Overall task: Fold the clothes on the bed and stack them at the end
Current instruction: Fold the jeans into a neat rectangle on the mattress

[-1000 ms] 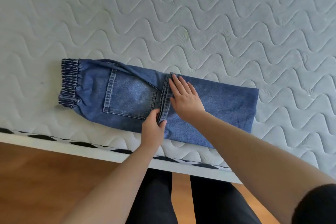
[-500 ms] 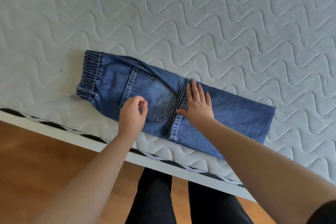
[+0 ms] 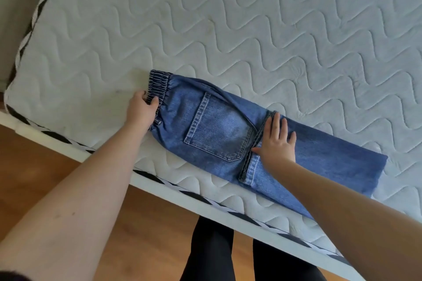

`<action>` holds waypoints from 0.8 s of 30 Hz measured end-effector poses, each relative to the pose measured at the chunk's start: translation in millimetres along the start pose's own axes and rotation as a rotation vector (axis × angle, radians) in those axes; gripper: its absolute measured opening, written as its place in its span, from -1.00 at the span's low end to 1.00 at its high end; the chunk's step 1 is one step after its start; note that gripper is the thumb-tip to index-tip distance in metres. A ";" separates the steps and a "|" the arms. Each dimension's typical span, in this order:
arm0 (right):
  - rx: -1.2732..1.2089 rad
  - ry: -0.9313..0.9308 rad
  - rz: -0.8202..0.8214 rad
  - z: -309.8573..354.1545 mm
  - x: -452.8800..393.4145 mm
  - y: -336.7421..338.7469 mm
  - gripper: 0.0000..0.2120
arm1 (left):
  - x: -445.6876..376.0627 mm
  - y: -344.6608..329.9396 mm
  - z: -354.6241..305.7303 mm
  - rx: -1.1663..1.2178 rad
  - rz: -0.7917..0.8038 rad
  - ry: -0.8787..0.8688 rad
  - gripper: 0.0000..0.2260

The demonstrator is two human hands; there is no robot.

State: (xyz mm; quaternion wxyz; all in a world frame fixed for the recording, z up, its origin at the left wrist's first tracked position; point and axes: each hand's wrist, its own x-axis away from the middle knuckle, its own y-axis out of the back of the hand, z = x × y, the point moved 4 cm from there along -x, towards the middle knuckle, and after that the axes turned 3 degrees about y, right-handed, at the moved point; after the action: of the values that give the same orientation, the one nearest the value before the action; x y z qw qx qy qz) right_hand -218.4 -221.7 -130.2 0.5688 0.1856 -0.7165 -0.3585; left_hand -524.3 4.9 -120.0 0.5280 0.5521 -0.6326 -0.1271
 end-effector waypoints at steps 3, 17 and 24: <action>-0.004 -0.002 0.004 1.0 0.4 1.0 0.00 | 1.1 3.0 2.2 0.029 0.101 -0.011 -0.61; -0.115 0.055 -0.009 -13.4 5.2 -1.6 -0.06 | 187.3 82.3 -112.4 0.047 0.274 -0.417 -0.71; -0.238 0.190 -0.067 -35.0 1.2 -12.0 -0.06 | 278.7 57.9 -176.1 -0.134 0.397 -0.626 -0.38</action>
State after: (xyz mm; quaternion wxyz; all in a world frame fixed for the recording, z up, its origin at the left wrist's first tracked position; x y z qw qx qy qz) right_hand -187.3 -241.2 -134.7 0.6396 0.1737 -0.6054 -0.4407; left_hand -367.9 -132.1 142.3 0.3583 0.3176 -0.8484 -0.2259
